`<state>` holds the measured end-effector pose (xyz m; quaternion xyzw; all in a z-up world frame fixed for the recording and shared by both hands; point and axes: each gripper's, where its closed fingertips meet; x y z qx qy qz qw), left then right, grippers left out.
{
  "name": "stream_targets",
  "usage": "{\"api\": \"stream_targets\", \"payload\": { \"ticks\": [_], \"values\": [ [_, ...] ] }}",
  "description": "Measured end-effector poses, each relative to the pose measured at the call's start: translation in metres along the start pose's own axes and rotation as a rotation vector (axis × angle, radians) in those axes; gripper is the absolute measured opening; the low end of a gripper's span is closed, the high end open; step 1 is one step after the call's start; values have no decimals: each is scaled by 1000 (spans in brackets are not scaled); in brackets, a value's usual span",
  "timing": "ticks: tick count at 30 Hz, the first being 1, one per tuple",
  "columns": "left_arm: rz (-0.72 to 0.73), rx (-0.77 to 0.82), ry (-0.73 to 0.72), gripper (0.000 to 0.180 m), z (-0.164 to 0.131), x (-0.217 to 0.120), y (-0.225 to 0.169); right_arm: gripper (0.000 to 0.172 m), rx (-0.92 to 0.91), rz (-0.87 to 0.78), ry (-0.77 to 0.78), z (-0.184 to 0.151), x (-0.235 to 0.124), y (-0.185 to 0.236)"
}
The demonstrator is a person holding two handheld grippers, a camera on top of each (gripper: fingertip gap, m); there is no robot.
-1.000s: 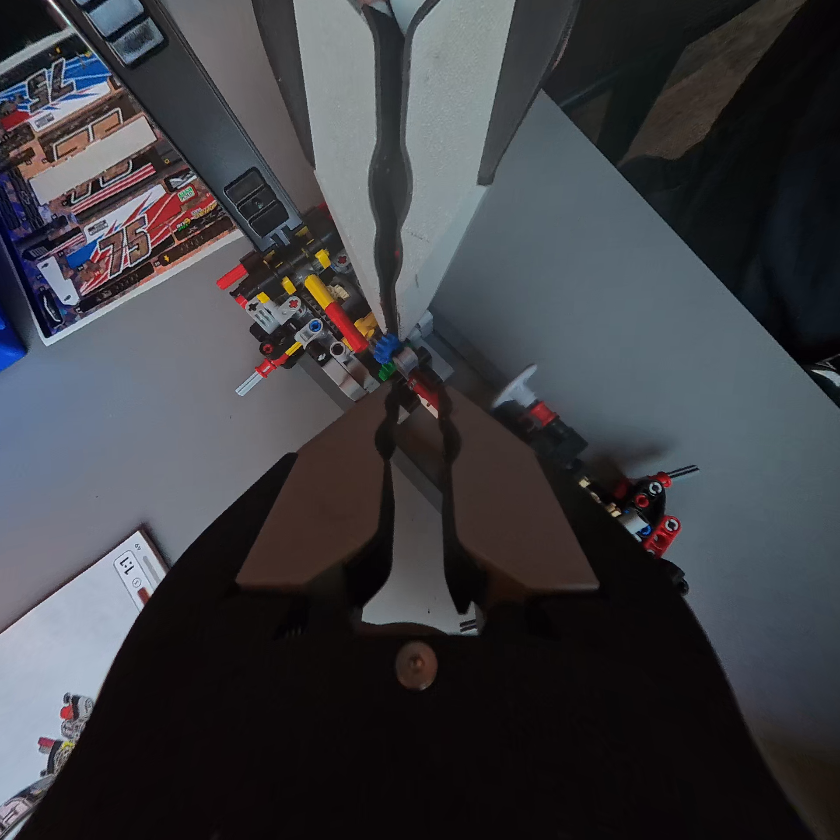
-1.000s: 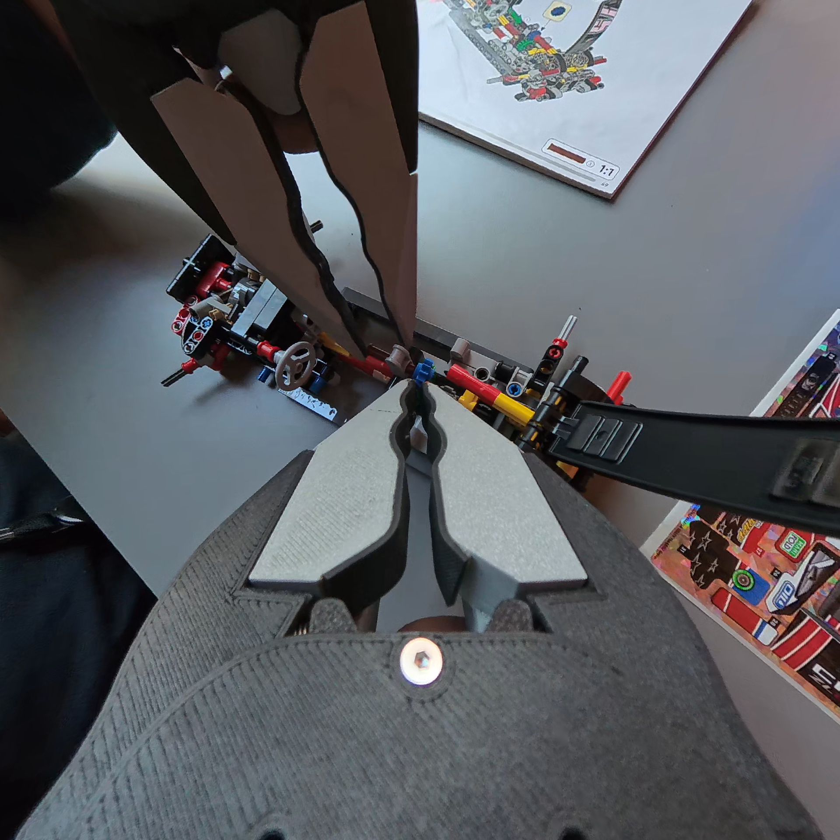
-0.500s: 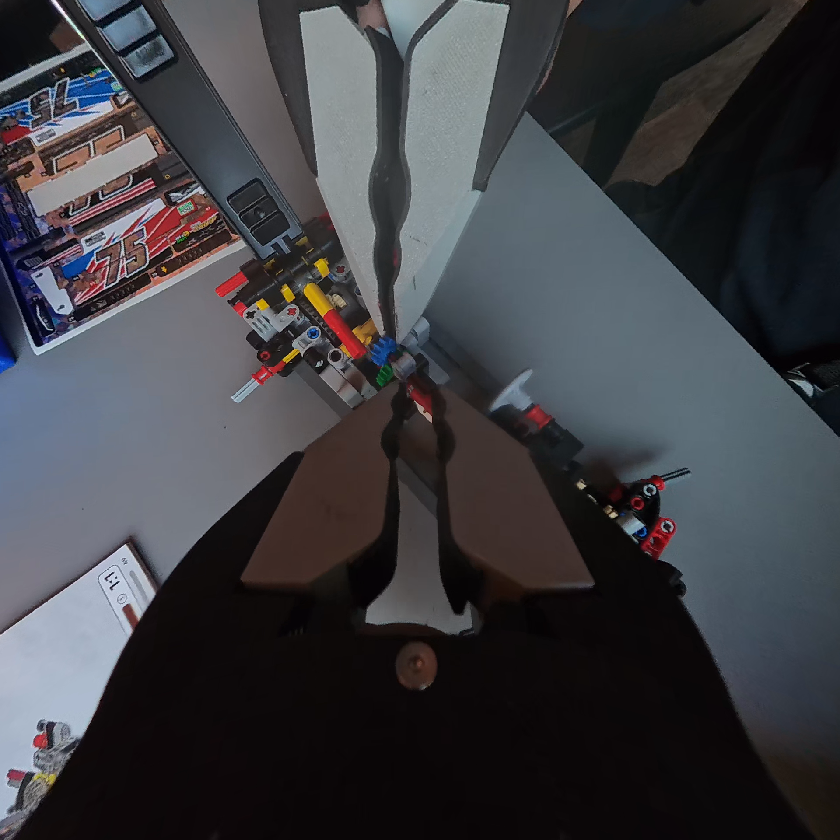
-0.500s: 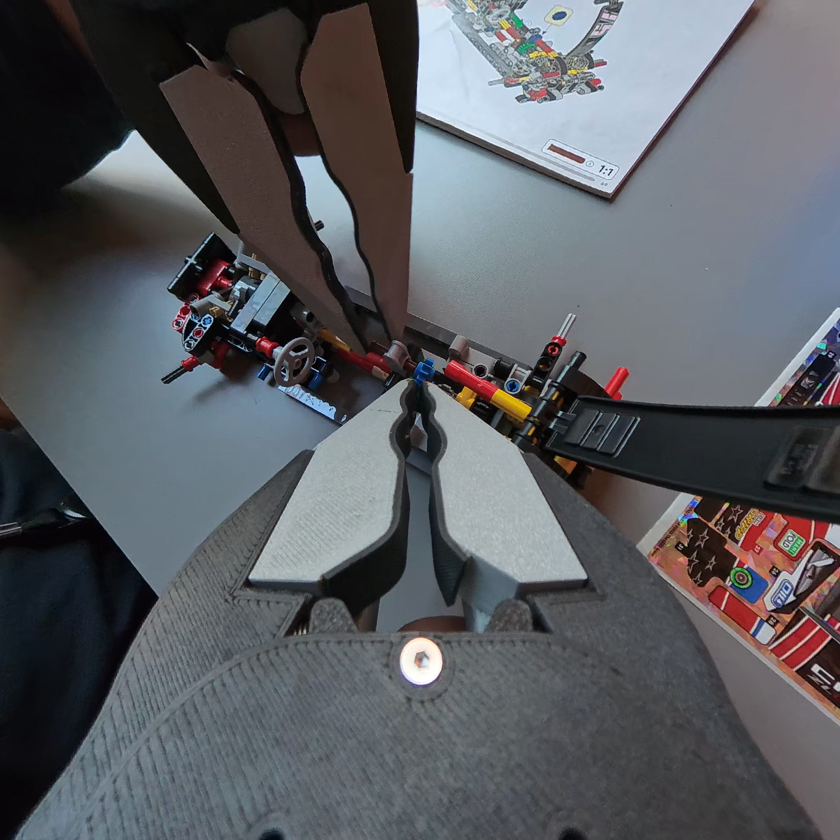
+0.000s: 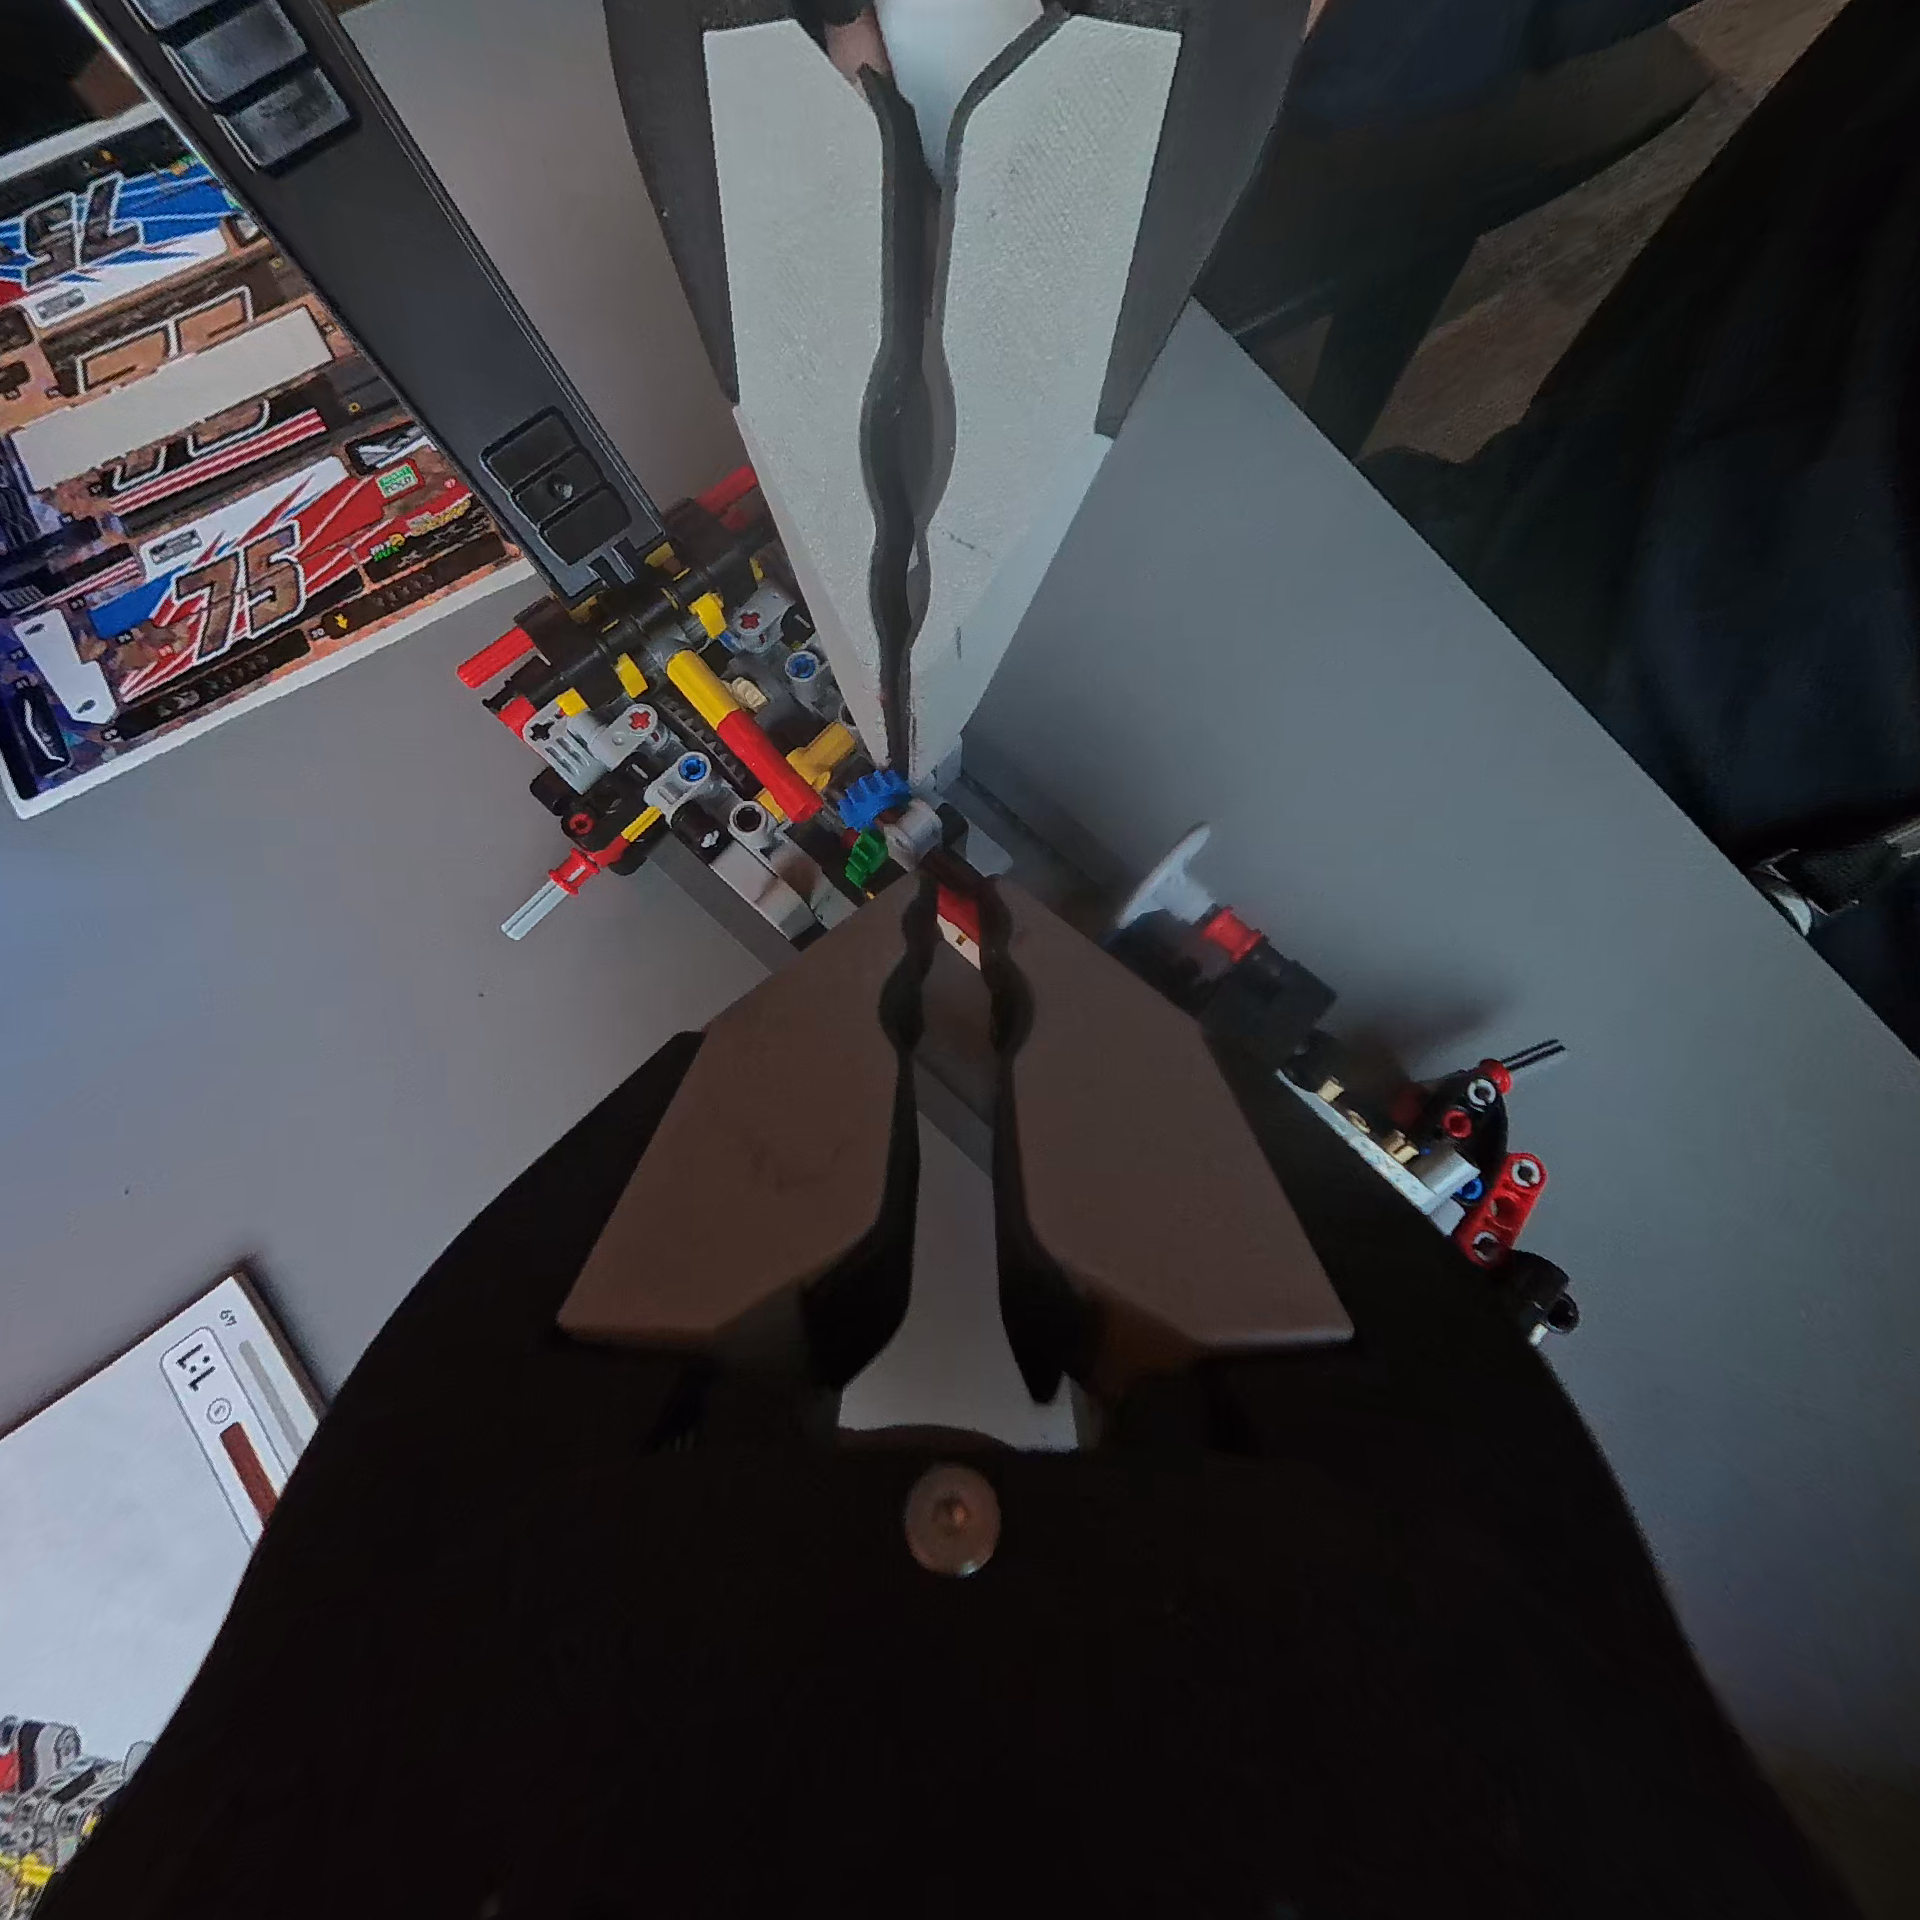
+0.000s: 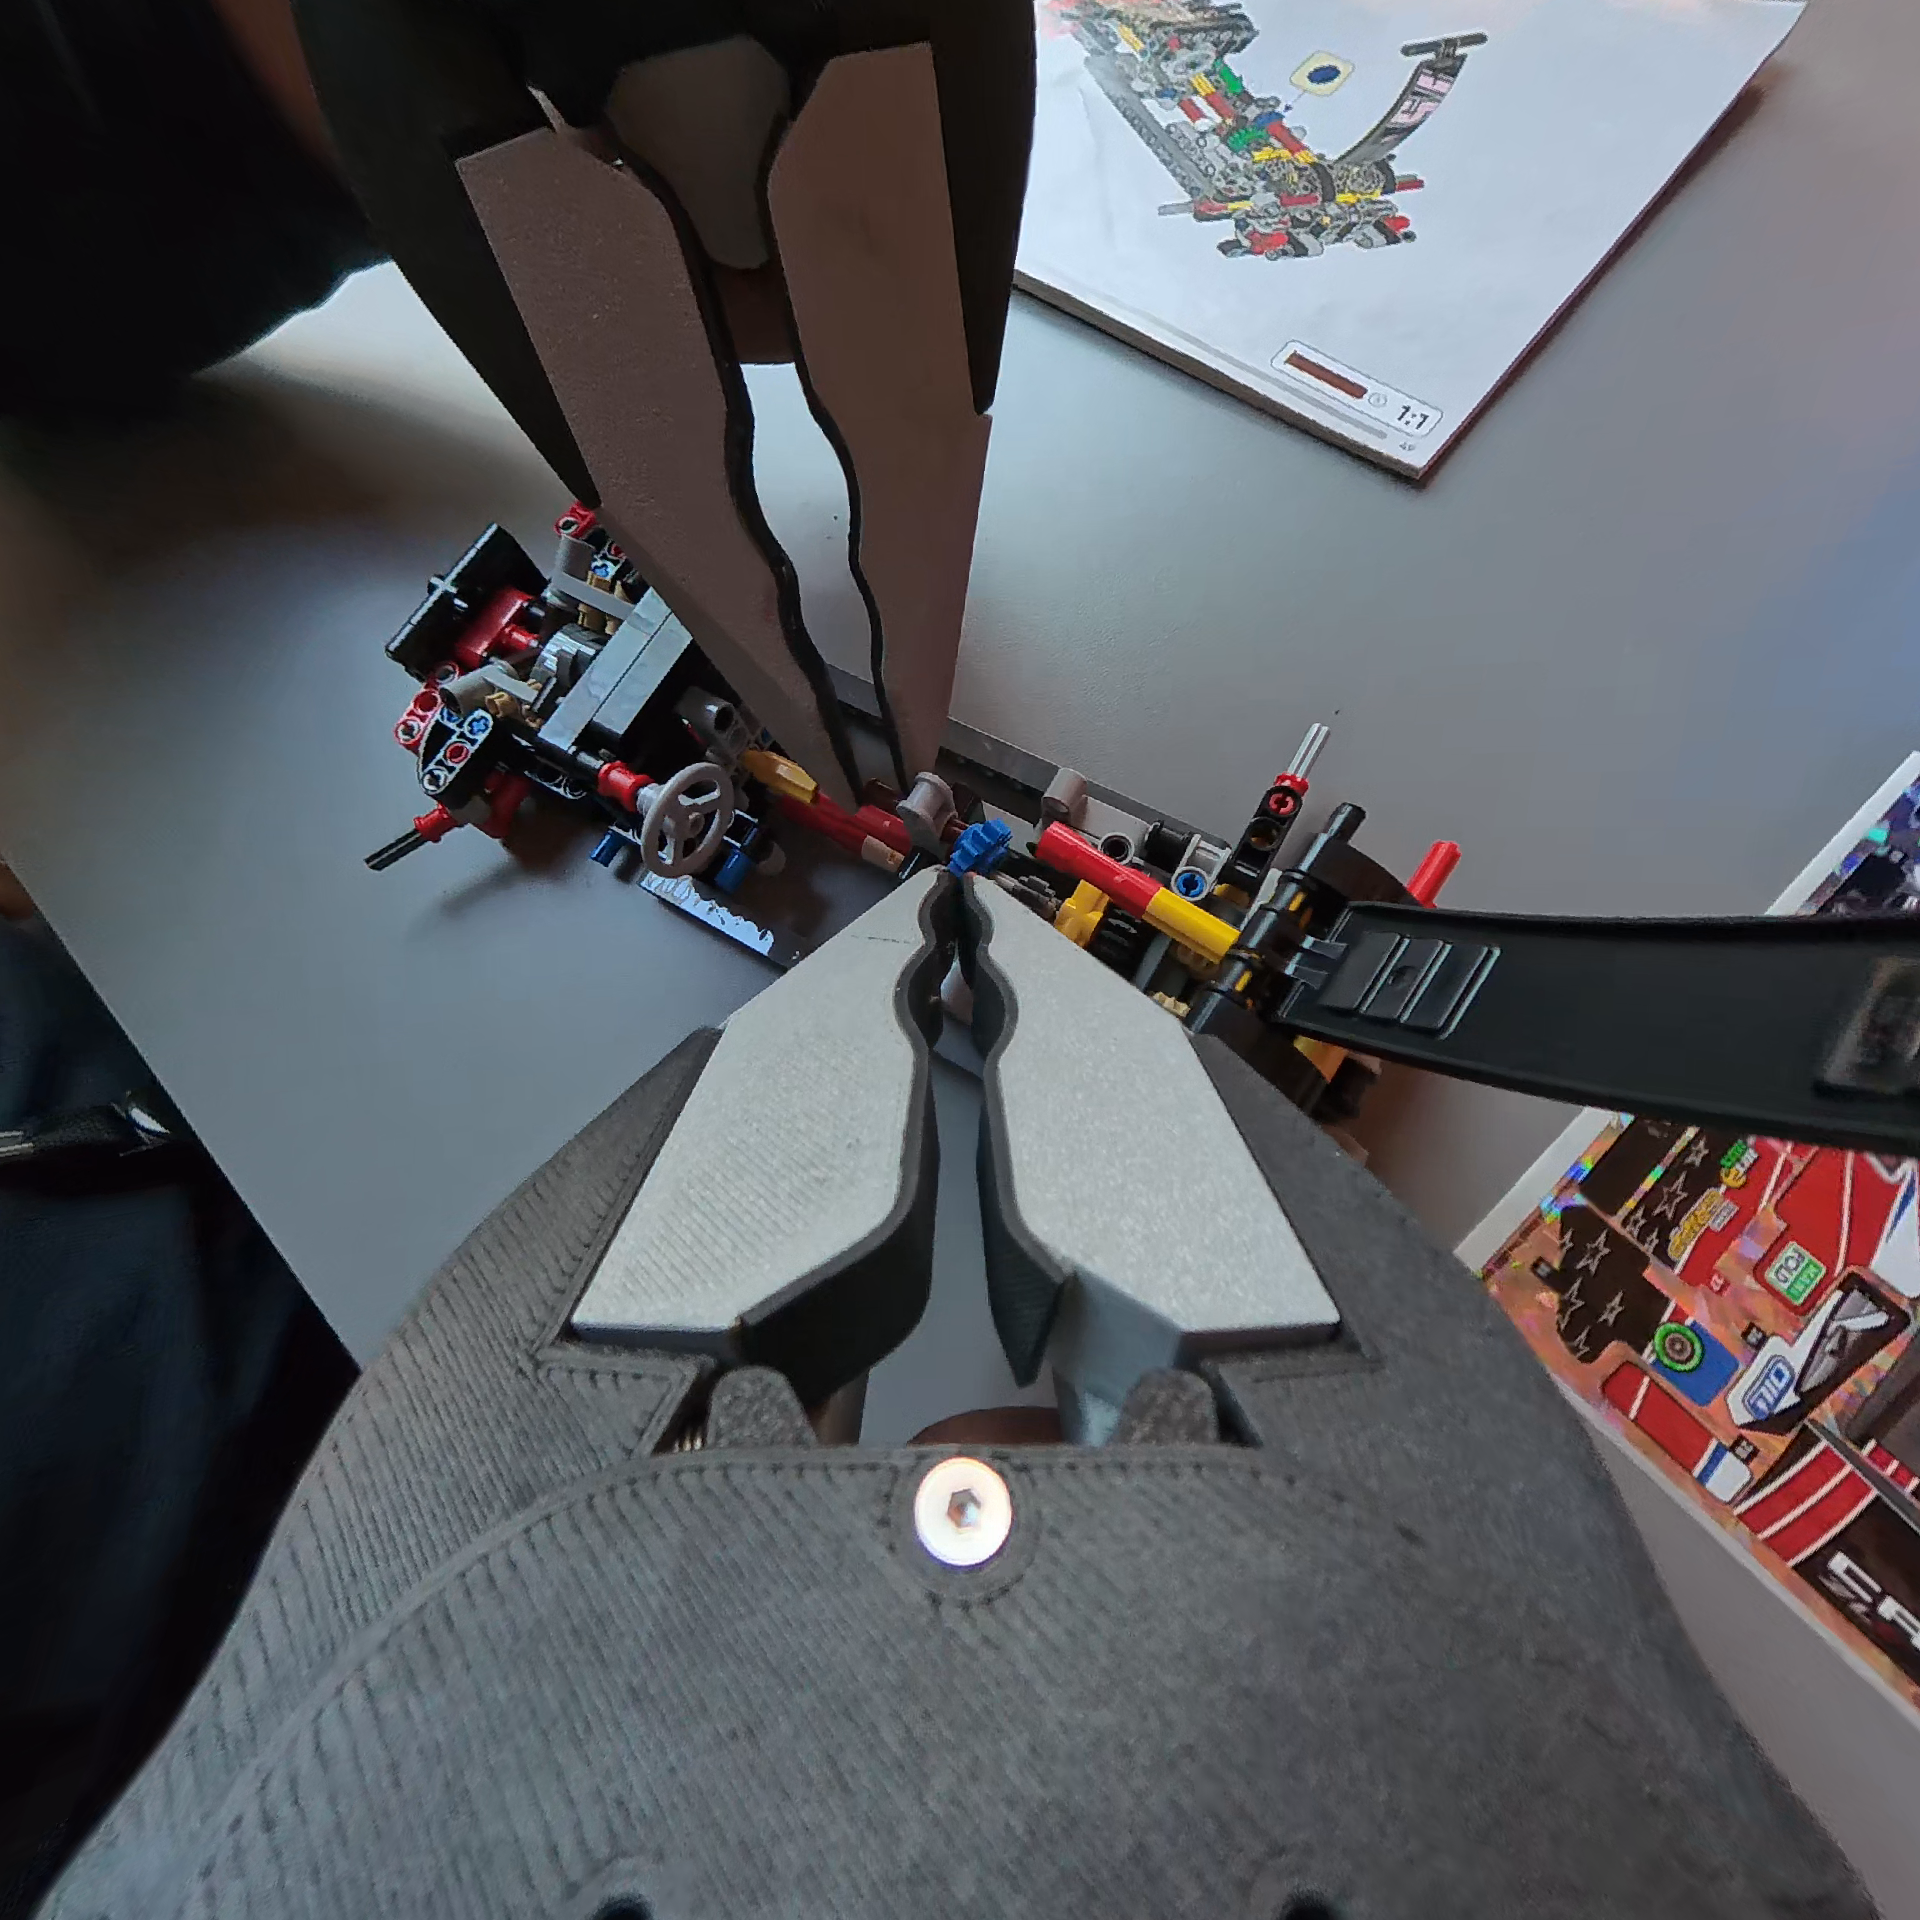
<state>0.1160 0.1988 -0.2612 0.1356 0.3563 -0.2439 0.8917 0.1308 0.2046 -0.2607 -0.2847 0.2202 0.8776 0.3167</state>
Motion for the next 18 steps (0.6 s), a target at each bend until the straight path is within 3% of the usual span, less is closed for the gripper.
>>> {"api": "stream_targets", "payload": {
  "ticks": [18],
  "values": [
    [-20, 20, -33, 0, -9, 4, 1, 0, -221, 121, 30, 1, 3, -2]
  ]
}}
Point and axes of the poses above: each gripper's, where its closed fingertips meet, x out along the fingers, z out of its top, y = z × x across the jaws, and after that the axes turned 7 degrees about x, right-handed
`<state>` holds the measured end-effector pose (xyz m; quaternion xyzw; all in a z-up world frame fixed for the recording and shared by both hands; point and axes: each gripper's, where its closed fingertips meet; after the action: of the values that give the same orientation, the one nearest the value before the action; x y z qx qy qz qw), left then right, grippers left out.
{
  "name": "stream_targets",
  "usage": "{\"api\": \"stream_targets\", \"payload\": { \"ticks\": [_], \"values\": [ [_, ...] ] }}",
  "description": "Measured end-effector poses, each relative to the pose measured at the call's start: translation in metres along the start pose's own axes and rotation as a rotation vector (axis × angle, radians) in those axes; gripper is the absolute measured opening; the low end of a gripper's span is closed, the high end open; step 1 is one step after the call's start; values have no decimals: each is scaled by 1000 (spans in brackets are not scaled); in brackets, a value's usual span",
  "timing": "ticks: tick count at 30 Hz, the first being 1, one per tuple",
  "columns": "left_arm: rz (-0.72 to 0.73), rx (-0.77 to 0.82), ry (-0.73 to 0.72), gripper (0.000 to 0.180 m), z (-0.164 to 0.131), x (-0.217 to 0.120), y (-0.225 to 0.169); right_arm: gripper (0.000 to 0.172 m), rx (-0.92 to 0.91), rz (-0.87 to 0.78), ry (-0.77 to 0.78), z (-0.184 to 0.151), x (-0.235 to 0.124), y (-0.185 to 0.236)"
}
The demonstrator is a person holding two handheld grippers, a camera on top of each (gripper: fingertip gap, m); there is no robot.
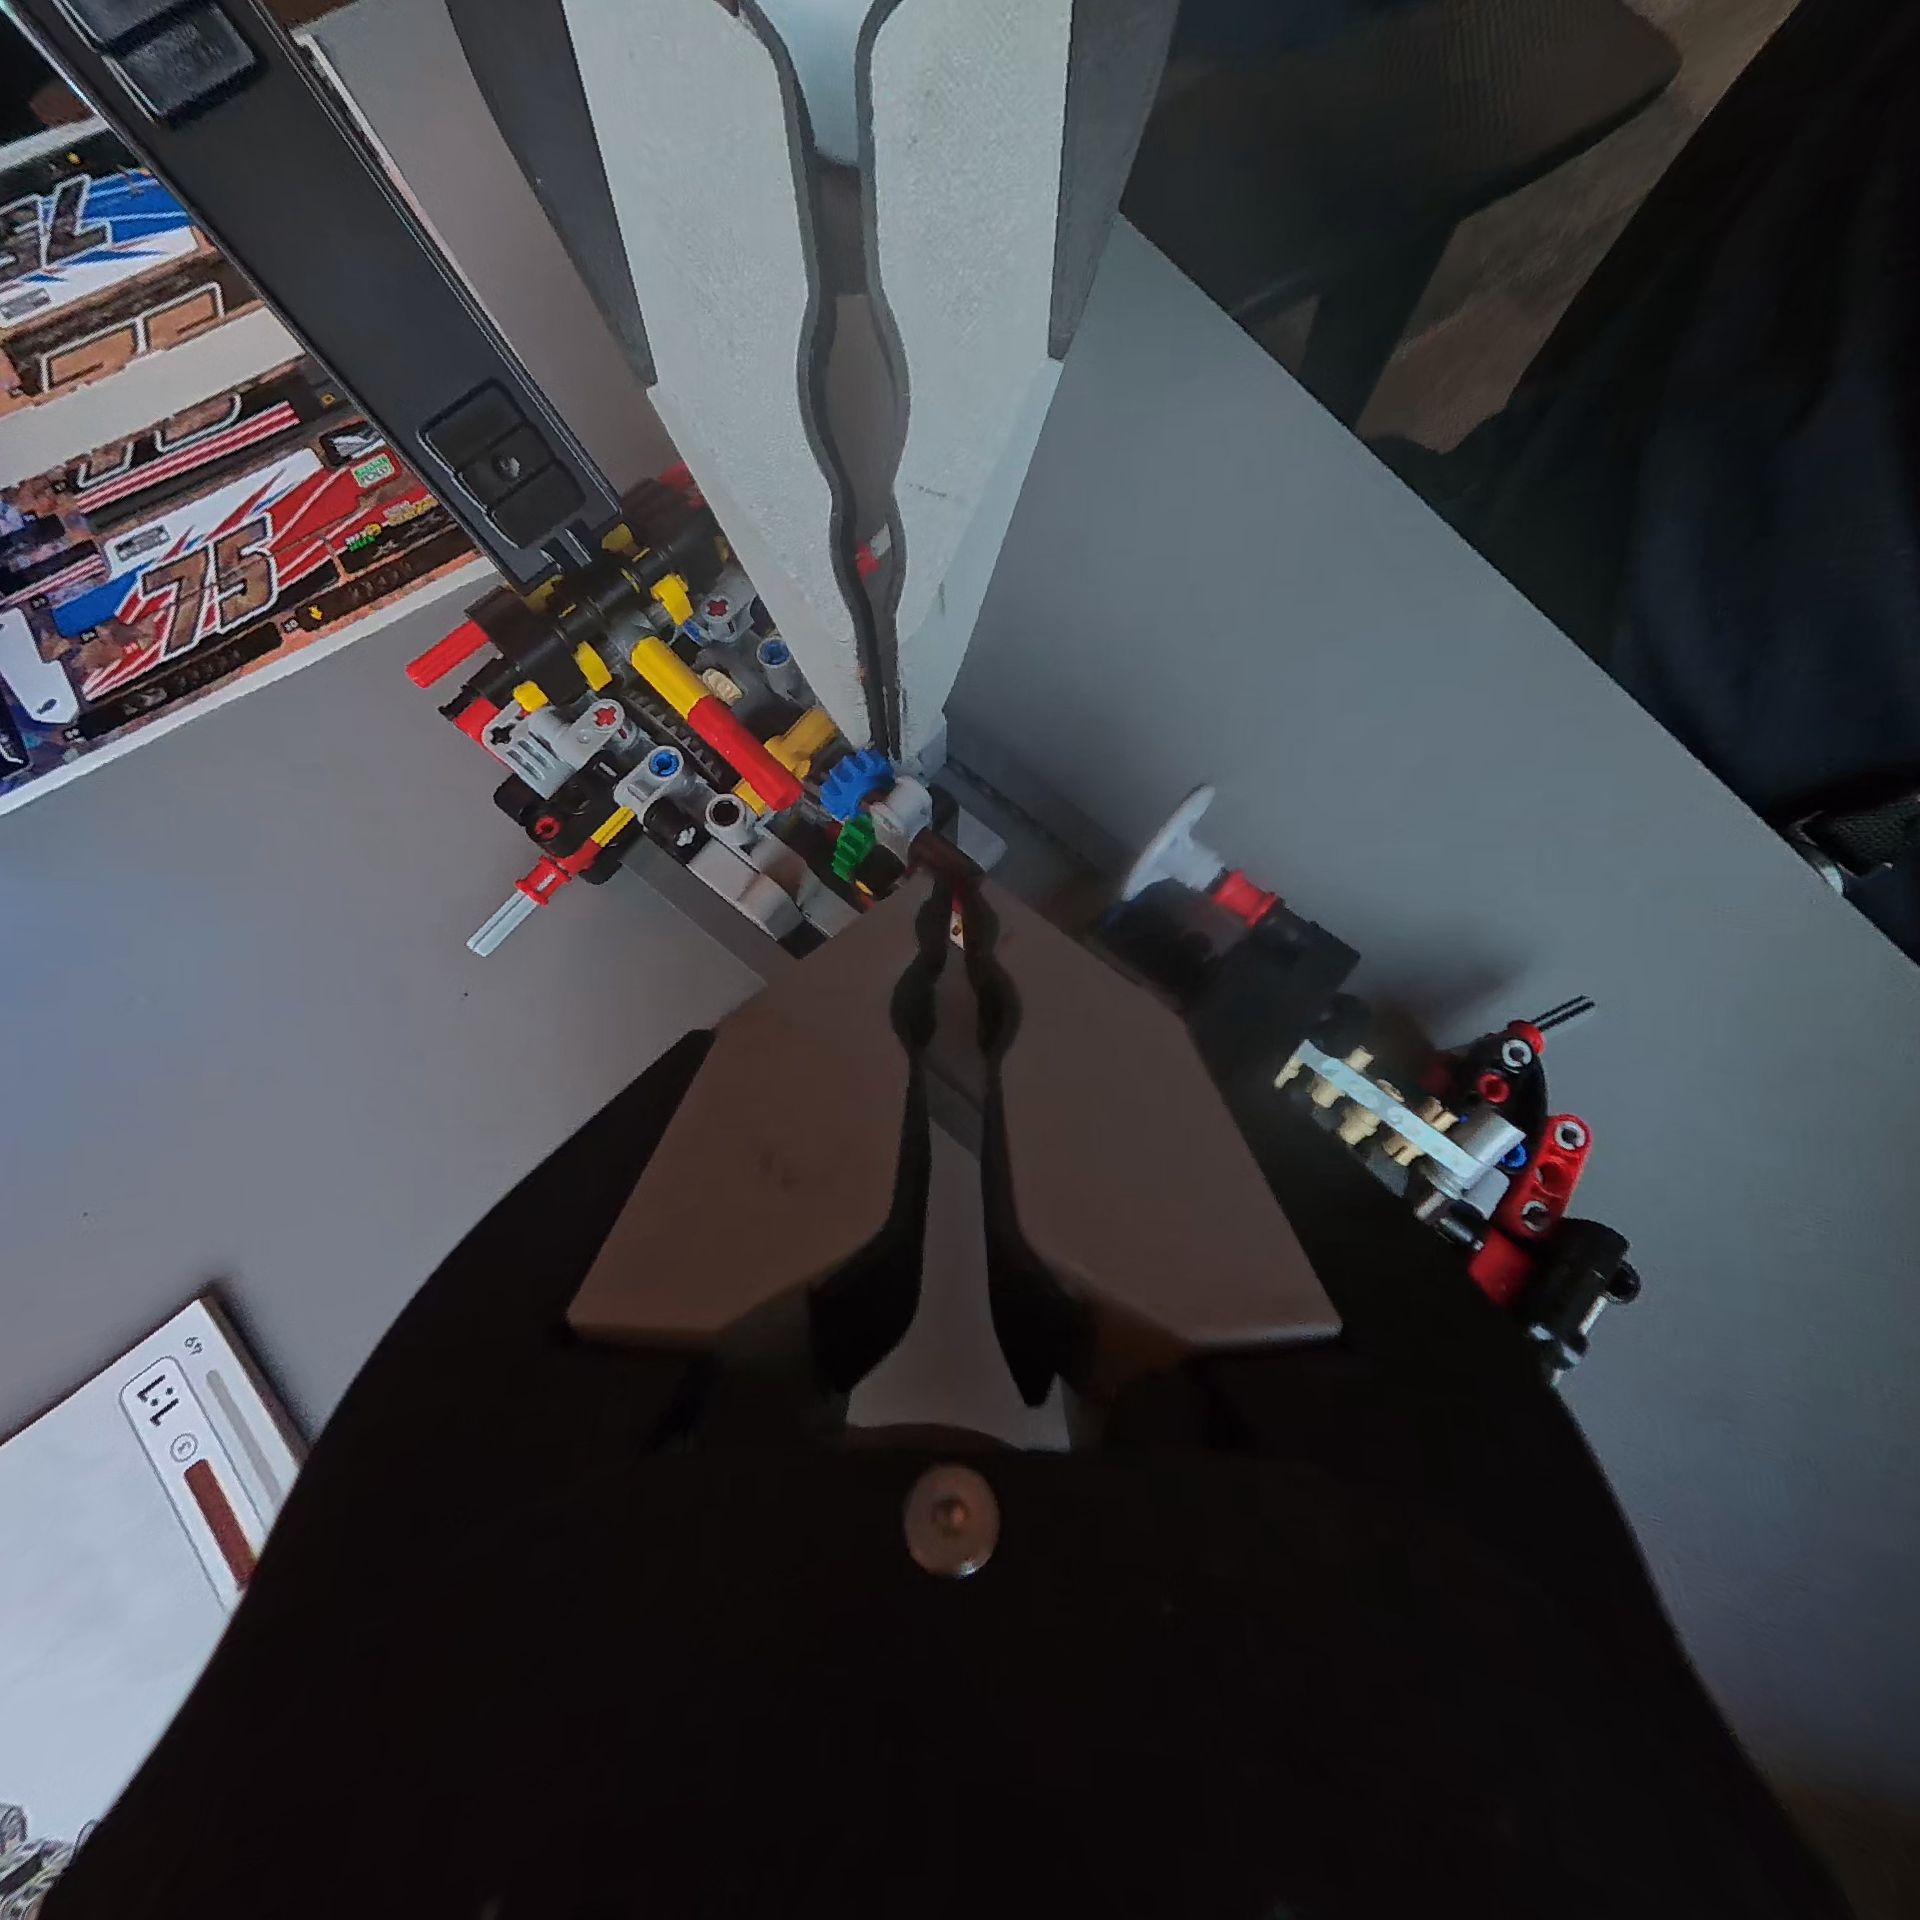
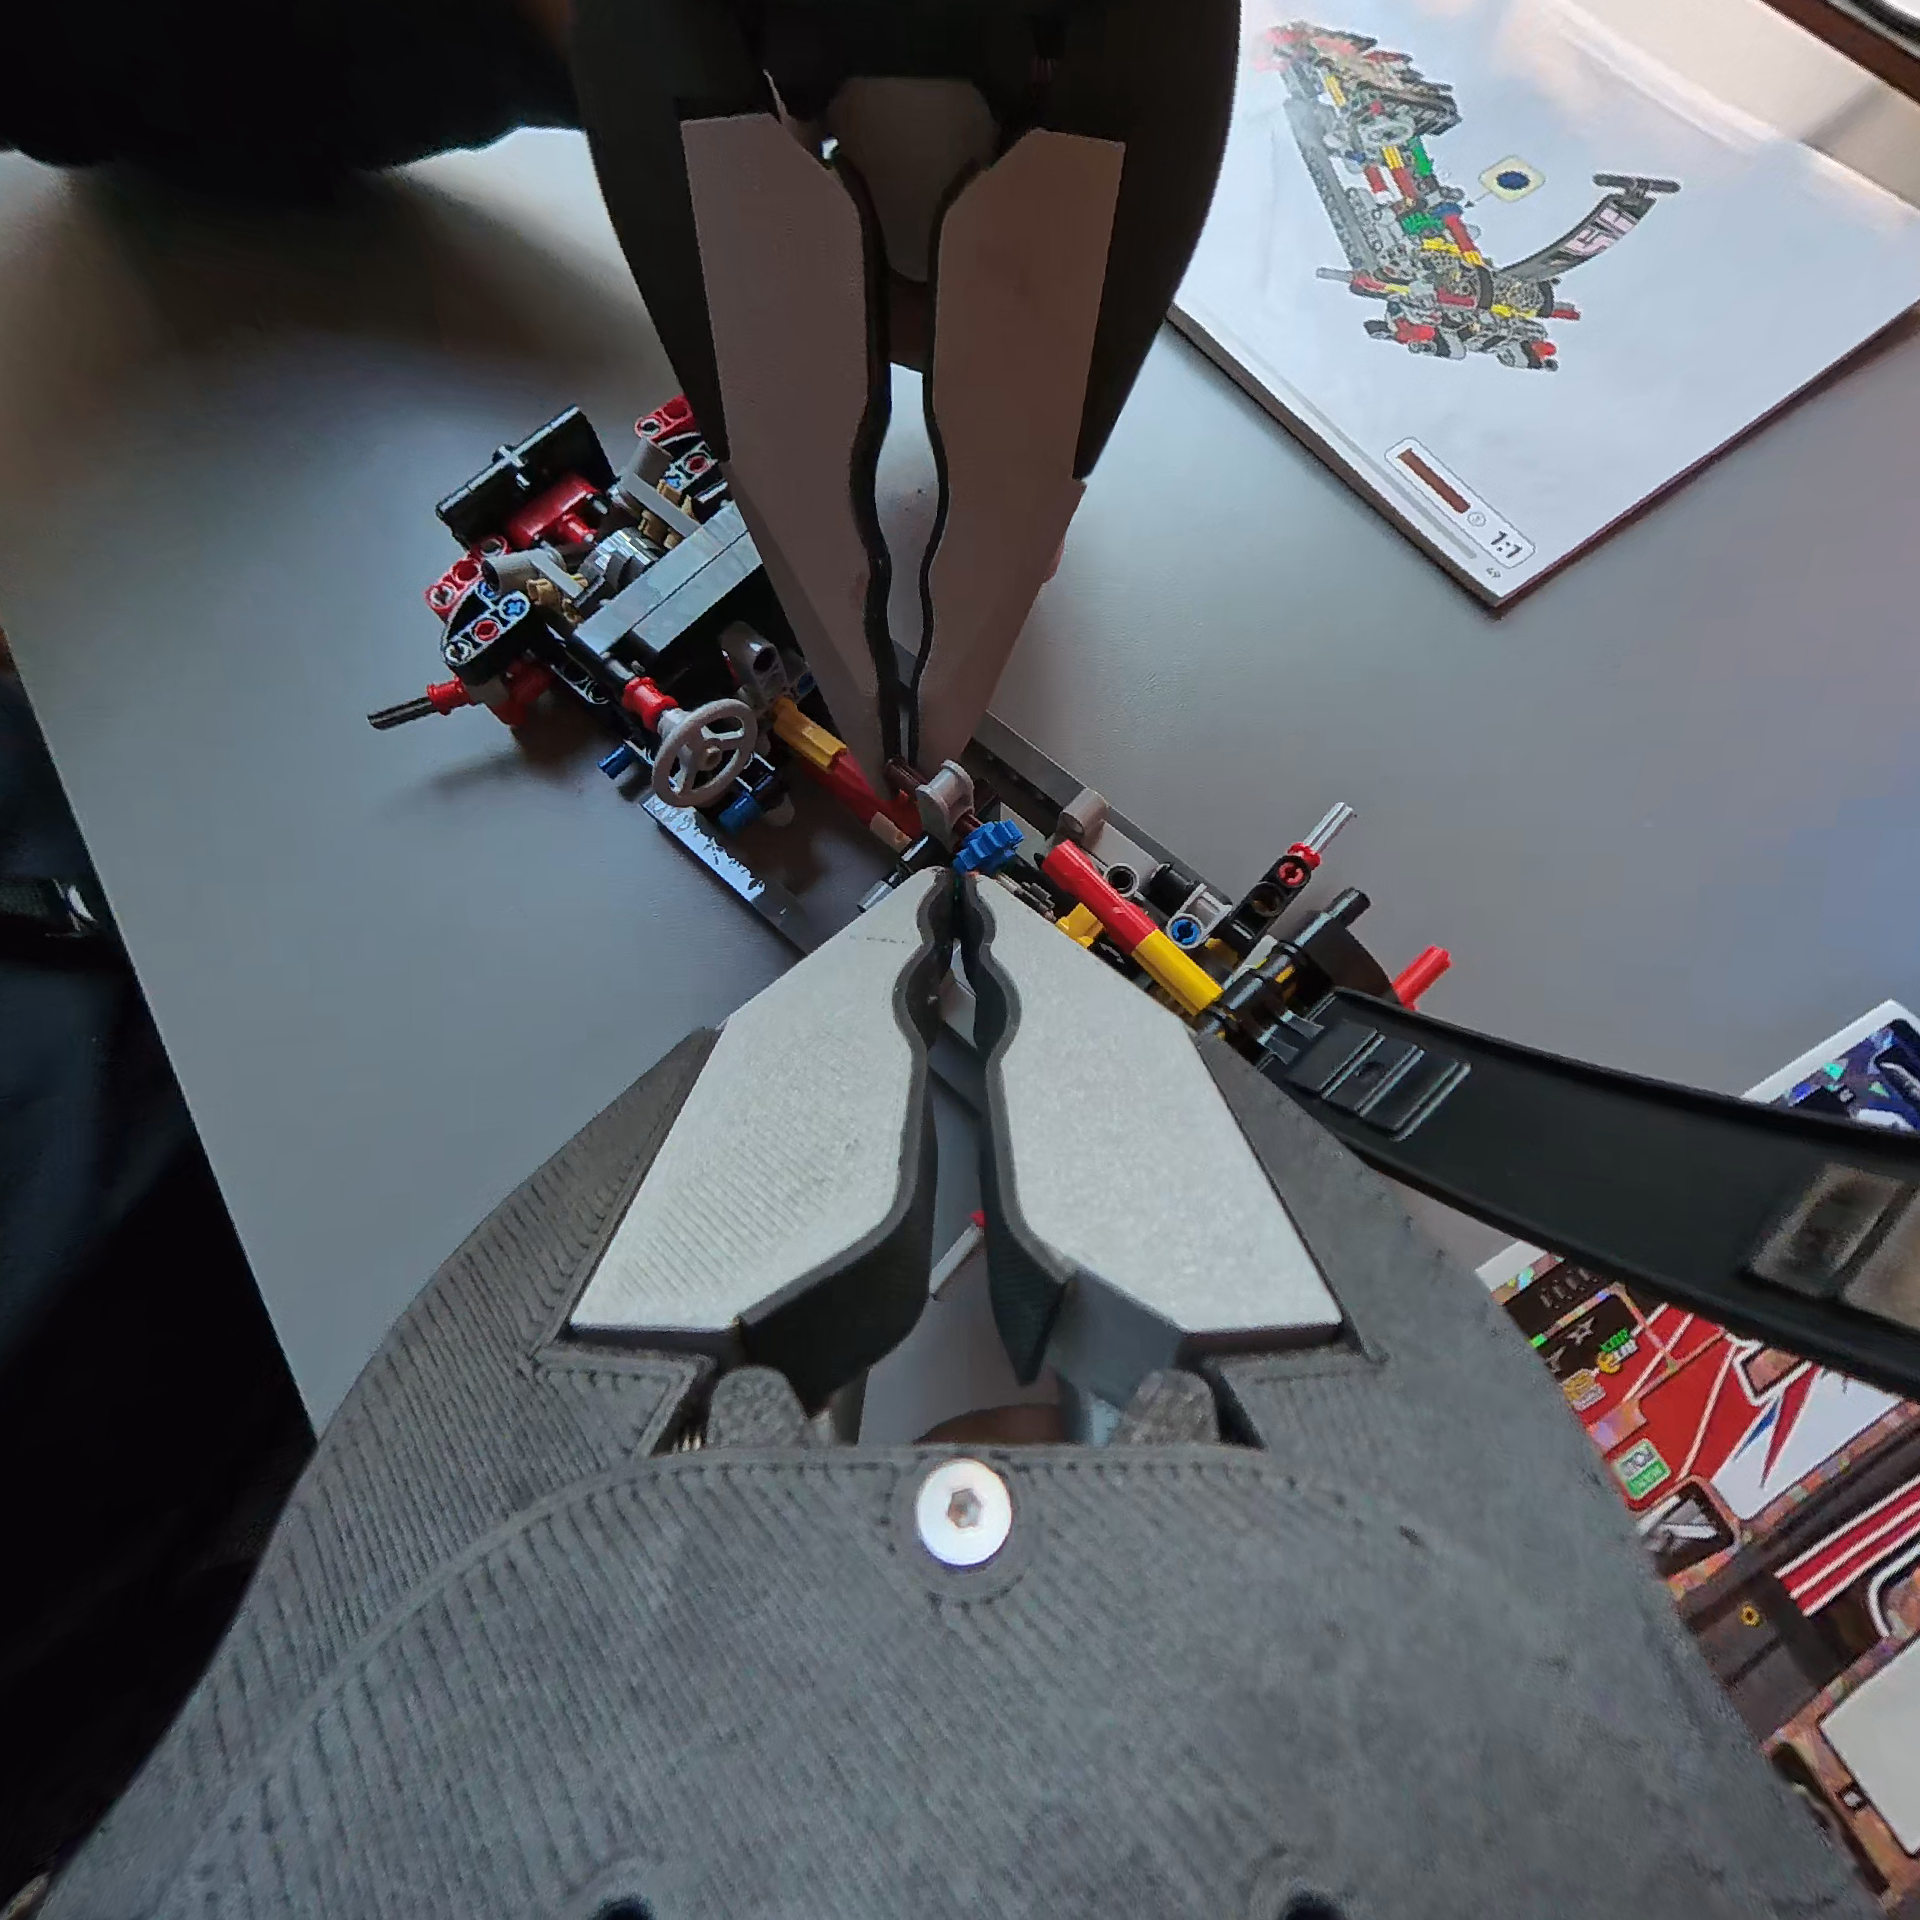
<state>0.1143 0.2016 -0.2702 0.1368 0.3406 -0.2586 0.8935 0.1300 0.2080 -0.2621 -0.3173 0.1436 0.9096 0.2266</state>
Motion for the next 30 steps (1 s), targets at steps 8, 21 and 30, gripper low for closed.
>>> {"api": "stream_targets", "payload": {
  "ticks": [8, 21, 30],
  "values": [
    [-4, -2, 5, 0, -1, -1, -1, 0, -57, -15, 31, -1, 0, 0],
    [9, -17, 24, 10, -3, -4, 2, 9, -19, -30, -2, 2, -7, -2],
    [11, -20, 31, 11, -4, -7, 2, 4, 30, -64, 1, -4, -8, -10]
  ]
}}
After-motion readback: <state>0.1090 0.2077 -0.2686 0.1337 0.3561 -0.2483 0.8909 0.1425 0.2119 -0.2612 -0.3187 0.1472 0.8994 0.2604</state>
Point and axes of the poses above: each gripper's, where its closed fingertips meet, x out along the fingers, z out of its top, y = z × x across the jaws, and after that the axes turned 7 degrees about x, right-handed
